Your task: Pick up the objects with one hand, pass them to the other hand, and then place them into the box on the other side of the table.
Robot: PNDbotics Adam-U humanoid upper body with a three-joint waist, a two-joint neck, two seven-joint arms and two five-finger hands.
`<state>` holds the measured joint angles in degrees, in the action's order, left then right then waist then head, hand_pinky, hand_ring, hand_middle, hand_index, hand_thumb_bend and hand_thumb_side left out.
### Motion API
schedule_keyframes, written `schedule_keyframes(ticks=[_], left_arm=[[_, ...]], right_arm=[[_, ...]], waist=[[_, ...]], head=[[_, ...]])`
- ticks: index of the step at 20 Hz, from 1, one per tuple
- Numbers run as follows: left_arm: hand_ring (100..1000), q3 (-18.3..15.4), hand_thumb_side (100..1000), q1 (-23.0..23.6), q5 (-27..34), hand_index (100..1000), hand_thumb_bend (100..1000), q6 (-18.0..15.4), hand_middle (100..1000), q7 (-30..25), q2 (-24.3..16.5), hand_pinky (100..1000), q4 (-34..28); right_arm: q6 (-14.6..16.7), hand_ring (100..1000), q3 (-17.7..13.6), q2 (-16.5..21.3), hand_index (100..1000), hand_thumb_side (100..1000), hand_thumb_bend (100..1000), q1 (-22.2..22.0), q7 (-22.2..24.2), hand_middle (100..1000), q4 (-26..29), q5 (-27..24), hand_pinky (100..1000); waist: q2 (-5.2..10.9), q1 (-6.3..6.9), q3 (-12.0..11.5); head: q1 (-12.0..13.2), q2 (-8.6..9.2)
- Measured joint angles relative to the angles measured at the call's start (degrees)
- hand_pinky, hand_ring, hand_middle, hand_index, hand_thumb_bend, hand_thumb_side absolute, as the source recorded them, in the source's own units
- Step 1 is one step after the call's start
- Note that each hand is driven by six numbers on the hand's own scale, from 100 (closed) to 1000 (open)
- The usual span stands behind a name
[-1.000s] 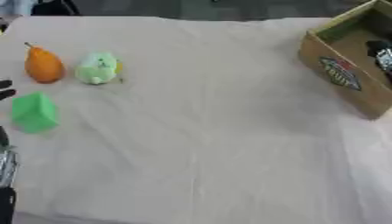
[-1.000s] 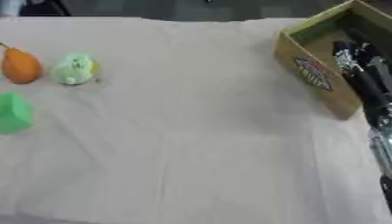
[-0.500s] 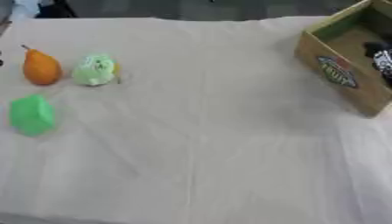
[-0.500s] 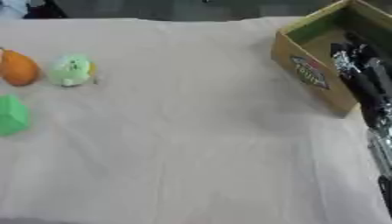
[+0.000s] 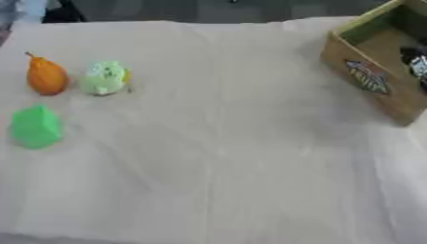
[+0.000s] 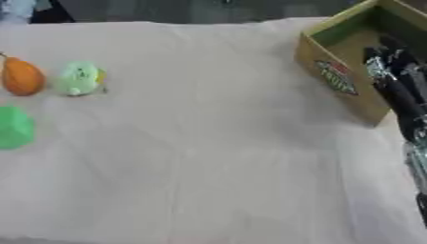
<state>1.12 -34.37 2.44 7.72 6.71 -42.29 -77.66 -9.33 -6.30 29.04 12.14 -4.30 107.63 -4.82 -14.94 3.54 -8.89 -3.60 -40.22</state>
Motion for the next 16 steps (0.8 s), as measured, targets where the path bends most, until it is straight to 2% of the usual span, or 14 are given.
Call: schedule_keyframes(ticks=[2, 5, 11, 16], left_arm=[[708, 0.82, 532, -1.16, -2.93, 835, 448, 0.39, 746, -4.25, -1.54, 697, 2.48], [745, 2.12, 486, -2.55, -8.05, 857, 529, 0.56, 761, -12.00, -3.40, 725, 5.16], [772, 4.16, 402, -5.25, -17.83, 858, 617, 0.50, 773, -26.90, -5.60, 748, 7.40], [786, 4.76, 430, -6.73, -22.21, 857, 686, 0.11, 781, -34.39, -5.62, 762, 8.12]], right_arm=[[-0.01, 935, 0.01, 0.01, 1000, 712, 100, -0.02, 0.01, 852, -0.01, 0.00, 1000], [-0.01, 935, 0.01, 0.01, 1000, 714, 100, -0.05, 0.03, 852, -0.02, 0.07, 1000], [-0.02, 935, 0.03, 0.06, 1000, 714, 100, -0.10, 0.06, 852, -0.24, 0.49, 1000], [-0.04, 935, 0.04, 0.09, 1000, 716, 100, -0.11, 0.10, 852, -0.33, 0.53, 1000]], waist=[[0.00, 0.00, 0.08], [0.00, 0.03, 0.11], [0.00, 0.27, 0.11], [0.01, 0.27, 0.13]], head=[[0.08, 0.00], [1.06, 0.00], [3.05, 0.00], [3.47, 0.02]])
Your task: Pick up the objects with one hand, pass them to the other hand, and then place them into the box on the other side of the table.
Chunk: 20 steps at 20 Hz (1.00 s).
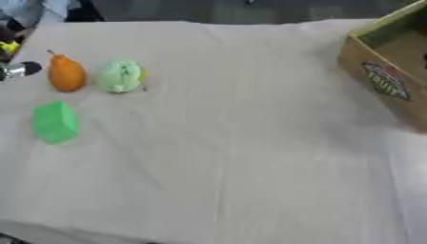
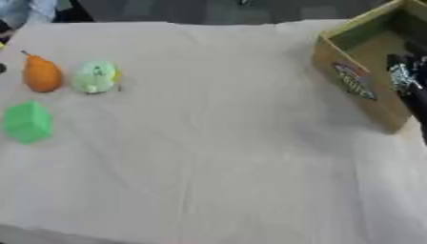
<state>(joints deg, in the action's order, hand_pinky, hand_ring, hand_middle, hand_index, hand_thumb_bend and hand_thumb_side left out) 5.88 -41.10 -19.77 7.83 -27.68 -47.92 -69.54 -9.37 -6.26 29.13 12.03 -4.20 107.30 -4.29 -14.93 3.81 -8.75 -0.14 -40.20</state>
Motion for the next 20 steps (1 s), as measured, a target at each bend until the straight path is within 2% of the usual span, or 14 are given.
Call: schedule_keyframes(ticks=[5, 9, 13, 18, 20], left_arm=[[803, 0.63, 408, -1.79, -1.71, 852, 713, -1.07, 790, -6.00, -0.14, 776, 0.36], [804, 1.02, 423, -2.36, -2.27, 847, 677, -2.16, 791, -10.68, -0.53, 779, 0.48], [804, 0.64, 422, -2.61, -1.20, 834, 677, -3.11, 787, -14.34, -0.61, 780, 0.70], [814, 0.35, 286, -2.09, 0.34, 828, 653, -4.44, 787, -18.09, -2.52, 787, 0.34], [818, 0.68, 290, -1.19, 0.58, 830, 674, -4.83, 787, -19.63, -3.67, 791, -0.25]], right_arm=[[-0.06, 935, 0.00, 0.00, 1000, 716, 100, -0.04, 0.06, 852, -0.01, 0.06, 1000], [-0.09, 935, 0.01, 0.01, 1000, 716, 100, -0.04, 0.11, 852, -0.01, 0.06, 1000], [-0.15, 935, 0.04, 0.01, 1000, 716, 100, -0.04, 0.18, 852, -0.01, 0.24, 1000], [-0.17, 935, 0.25, 0.01, 1000, 715, 100, -0.06, 0.20, 851, -0.01, 0.48, 1000], [-0.17, 935, 0.32, 0.05, 1000, 714, 100, -0.19, 0.20, 851, -0.01, 0.50, 1000]], waist=[[0.00, 0.01, 0.02], [0.00, 0.02, 0.09], [0.00, 0.02, 0.09], [0.00, 0.06, 0.08], [0.00, 0.11, 0.06]], head=[[0.06, 0.00], [0.04, 0.01], [-0.55, 0.02], [-1.09, 0.02], [-1.27, 0.01]])
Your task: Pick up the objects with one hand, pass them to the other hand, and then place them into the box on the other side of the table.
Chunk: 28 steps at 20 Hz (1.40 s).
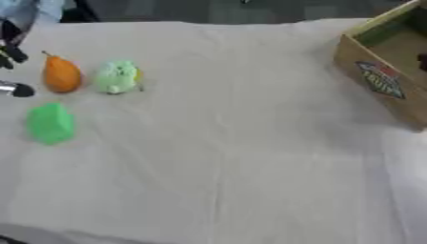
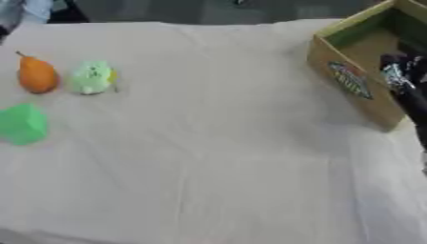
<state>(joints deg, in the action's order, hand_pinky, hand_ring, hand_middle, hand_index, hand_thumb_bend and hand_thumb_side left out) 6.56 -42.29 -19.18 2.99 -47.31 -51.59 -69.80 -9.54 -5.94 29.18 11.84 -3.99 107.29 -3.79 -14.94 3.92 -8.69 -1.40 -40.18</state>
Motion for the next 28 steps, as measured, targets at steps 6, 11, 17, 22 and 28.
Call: schedule_keyframes(ticks=[6, 11, 17, 22, 28], left_arm=[[831, 0.77, 295, 2.23, -1.42, 815, 742, 0.20, 785, -2.07, -1.57, 802, -2.16], [845, 1.45, 223, 3.03, -6.26, 812, 828, 1.03, 785, -1.94, -1.86, 809, -2.66], [845, 3.58, 219, 3.08, -12.00, 808, 833, 1.49, 784, -1.23, -1.26, 807, -0.59], [854, 4.80, 197, 2.86, -14.99, 812, 872, 1.46, 789, -0.77, 0.33, 812, 2.13], [857, 5.60, 189, 2.18, -19.24, 817, 884, 1.20, 792, 0.77, 2.53, 814, 5.88]], right_arm=[[0.00, 935, 0.01, 0.32, 1000, 714, 100, -0.04, 0.00, 851, 0.00, 0.02, 1000], [0.00, 935, 0.01, 0.32, 1000, 715, 100, -0.03, 0.01, 851, 0.00, 0.02, 1000], [-0.01, 935, 0.02, 0.32, 1000, 715, 100, 0.05, 0.04, 851, 0.00, 0.03, 1000], [0.06, 934, 0.04, 0.32, 1000, 715, 100, 0.09, 0.14, 851, 0.00, 0.03, 1000], [0.05, 934, 0.09, 0.32, 1000, 716, 100, 0.22, 0.28, 850, 0.00, 0.03, 1000]], waist=[[0.00, 0.14, 0.00], [-0.01, 0.11, 0.10], [-0.01, 0.03, 0.35], [-0.01, -0.05, 0.44], [-0.01, -0.09, 0.49]], head=[[-0.75, -1.06], [-0.74, -1.53], [-0.49, -1.54], [0.19, -1.54], [0.72, -1.61]])
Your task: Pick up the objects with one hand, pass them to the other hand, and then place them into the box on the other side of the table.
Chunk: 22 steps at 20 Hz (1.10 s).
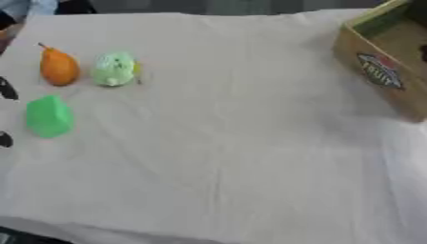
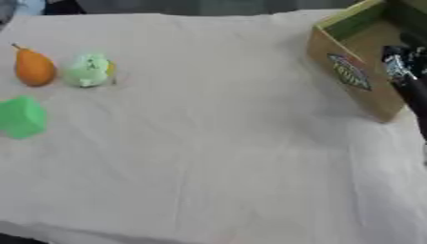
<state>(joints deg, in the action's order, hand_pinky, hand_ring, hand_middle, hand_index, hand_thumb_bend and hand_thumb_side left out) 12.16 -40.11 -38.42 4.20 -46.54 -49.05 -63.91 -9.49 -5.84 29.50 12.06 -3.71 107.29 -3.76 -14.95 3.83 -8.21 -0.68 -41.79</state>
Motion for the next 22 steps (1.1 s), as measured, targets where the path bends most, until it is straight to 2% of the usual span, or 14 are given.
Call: schedule_keyframes(ticks=[13, 22], left_arm=[[830, 0.13, 124, -1.73, -3.33, 802, 833, -1.08, 772, 7.19, 4.31, 788, 4.43], [825, 0.43, 141, -3.69, -3.85, 794, 782, -0.86, 767, 9.81, 7.43, 782, 7.47]], right_arm=[[-0.10, 933, 0.45, 0.00, 1000, 718, 100, 0.02, 0.31, 849, -0.01, 0.03, 1000], [-0.14, 933, 0.65, 0.00, 1000, 718, 100, 0.04, 0.65, 848, -0.04, 0.29, 1000]], waist=[[0.00, -0.11, 0.09], [0.00, -0.29, 0.36]], head=[[0.13, -0.34], [0.59, -0.34]])
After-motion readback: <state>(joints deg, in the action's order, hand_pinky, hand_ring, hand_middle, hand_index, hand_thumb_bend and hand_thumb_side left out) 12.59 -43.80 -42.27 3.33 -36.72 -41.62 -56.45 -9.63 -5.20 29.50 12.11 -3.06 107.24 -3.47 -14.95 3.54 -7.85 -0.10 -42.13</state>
